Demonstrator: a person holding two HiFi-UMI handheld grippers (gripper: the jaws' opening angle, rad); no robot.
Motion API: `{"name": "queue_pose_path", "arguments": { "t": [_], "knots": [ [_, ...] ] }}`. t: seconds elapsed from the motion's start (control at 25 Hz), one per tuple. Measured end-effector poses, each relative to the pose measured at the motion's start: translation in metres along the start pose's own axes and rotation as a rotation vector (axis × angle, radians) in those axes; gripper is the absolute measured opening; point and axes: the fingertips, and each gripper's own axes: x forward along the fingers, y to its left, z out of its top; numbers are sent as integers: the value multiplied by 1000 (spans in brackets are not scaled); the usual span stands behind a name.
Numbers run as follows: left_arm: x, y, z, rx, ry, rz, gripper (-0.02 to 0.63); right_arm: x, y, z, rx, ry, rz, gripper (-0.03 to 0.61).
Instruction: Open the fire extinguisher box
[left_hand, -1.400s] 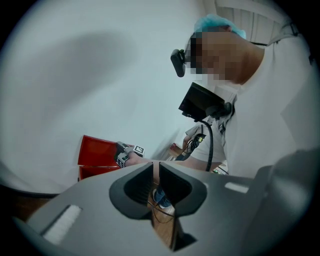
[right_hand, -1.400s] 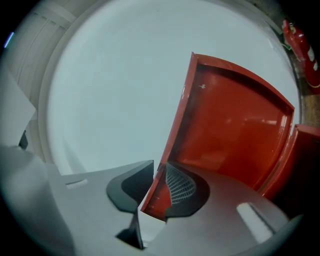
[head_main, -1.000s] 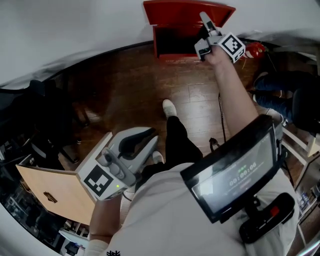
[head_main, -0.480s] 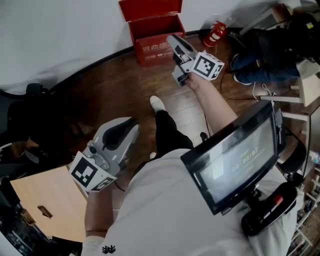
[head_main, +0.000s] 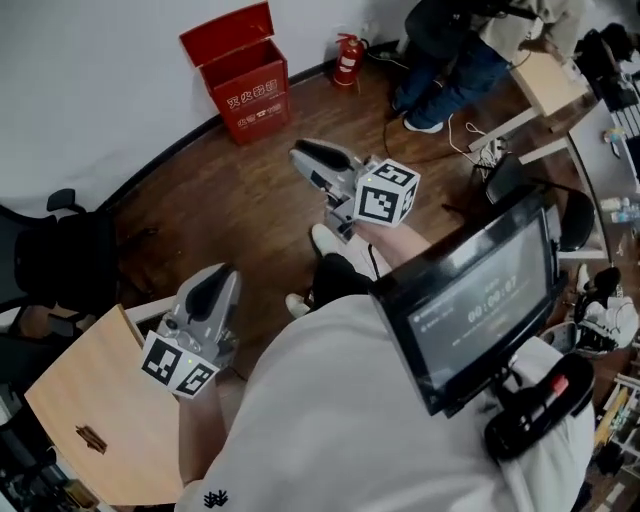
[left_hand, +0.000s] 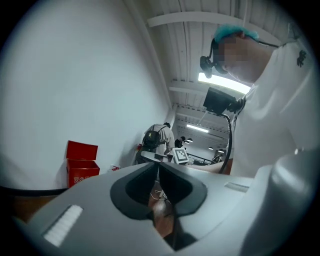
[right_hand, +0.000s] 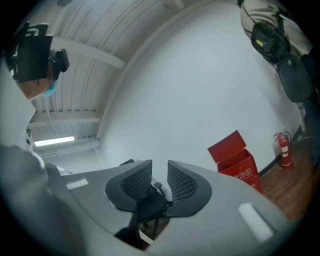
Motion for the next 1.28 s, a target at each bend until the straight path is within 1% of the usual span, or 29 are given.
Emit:
{"name": "queue_pose_path", "arguments": {
  "t": [0.12, 0.2, 0.36, 0.56, 0.64, 0.76, 0.92, 1.12, 1.28],
  "knots": [
    [-7, -24, -8, 3, 8, -8, 29, -41, 39, -9, -81, 42, 16, 84],
    [-8, -36, -17, 10, 26, -1, 28, -65, 56, -13, -112, 54, 20, 84],
    [4, -67, -33, 11, 62, 11, 28, -116, 73, -18, -129, 64, 12, 84],
    [29, -127, -42, 45, 50, 4, 28, -186, 95, -16, -179, 56, 36, 84],
    [40, -154, -52, 36, 44, -7, 28, -211, 102, -18, -214, 57, 43, 84],
    [46, -192, -71, 21, 66, -32, 28, -247, 117, -24, -254, 80, 52, 84],
    [50, -217, -83, 30, 80, -41, 28, -277, 131, -24, -304, 98, 63, 84],
    [52, -233, -86, 38, 53, -33, 28, -298, 139, -23, -321, 102, 72, 84],
    [53, -247, -88, 47, 49, -34, 28, -308, 147, -20, -351, 113, 87, 84]
  ]
}}
